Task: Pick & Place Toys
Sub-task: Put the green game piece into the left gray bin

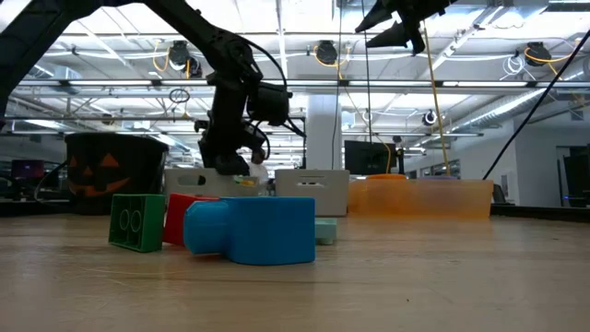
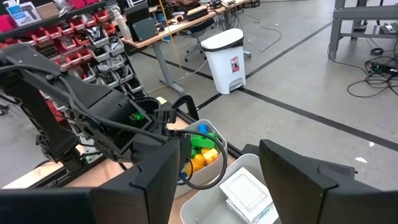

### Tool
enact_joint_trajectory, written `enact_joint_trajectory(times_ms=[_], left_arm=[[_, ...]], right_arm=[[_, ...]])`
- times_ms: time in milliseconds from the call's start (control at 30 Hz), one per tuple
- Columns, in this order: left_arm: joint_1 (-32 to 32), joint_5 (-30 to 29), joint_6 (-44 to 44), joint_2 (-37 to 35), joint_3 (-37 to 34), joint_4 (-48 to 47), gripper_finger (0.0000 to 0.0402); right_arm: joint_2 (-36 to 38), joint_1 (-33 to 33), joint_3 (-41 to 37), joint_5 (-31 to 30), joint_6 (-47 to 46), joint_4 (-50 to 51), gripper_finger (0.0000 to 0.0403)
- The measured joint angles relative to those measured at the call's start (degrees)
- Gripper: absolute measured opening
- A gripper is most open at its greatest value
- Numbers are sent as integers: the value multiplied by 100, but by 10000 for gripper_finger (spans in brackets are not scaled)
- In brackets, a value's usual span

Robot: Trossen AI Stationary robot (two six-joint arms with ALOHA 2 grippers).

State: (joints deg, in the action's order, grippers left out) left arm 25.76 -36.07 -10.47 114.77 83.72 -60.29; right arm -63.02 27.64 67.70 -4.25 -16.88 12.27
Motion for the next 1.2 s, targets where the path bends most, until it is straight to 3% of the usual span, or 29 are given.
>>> enact_joint_trajectory(times_ms=[1000, 1200], left_arm=[[4, 292, 478, -1, 0, 7, 135], [2, 432, 528, -1, 0, 7, 173]], right_arm=[[0, 0, 0, 2, 0, 2, 210], [0, 0, 0, 2, 1, 2, 210]])
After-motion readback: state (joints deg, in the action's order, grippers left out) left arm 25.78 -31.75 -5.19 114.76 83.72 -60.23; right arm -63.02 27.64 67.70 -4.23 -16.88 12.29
